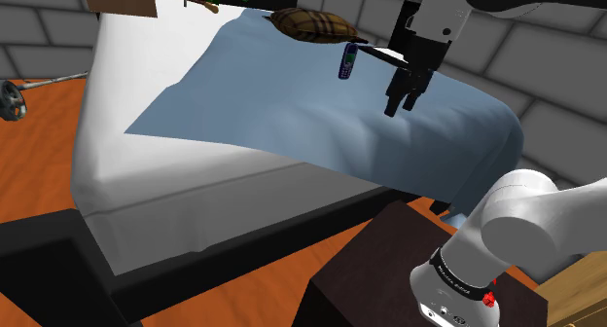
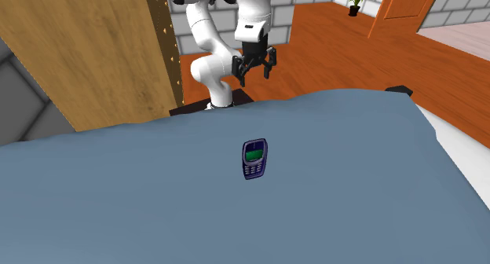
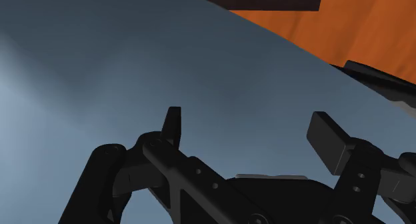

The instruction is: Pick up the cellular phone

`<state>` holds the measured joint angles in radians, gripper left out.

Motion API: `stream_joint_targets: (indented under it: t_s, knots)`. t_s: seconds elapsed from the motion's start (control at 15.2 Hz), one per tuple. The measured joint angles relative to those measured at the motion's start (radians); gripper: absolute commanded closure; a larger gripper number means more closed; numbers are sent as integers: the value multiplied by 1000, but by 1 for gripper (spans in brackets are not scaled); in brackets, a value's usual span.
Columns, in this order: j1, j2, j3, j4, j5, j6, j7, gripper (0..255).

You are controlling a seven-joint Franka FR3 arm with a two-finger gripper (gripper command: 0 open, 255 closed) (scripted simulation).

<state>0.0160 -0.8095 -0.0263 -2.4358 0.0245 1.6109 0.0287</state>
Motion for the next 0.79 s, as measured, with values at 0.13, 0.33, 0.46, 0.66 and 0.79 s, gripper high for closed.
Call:
stream_joint_targets:
  t_s: [0.13, 0.33, 0.46, 0.66, 0.79]
  knots:
    - [-2, 16, -4, 10, -4, 9, -4, 0]
    - [-13, 93, -27, 66, -24, 45, -27, 0]
    - [-20, 161, -44, 118, -37, 73, -43, 0]
    - [-29, 260, -69, 206, -51, 103, -69, 0]
    - [-36, 326, -89, 273, -58, 115, -90, 0]
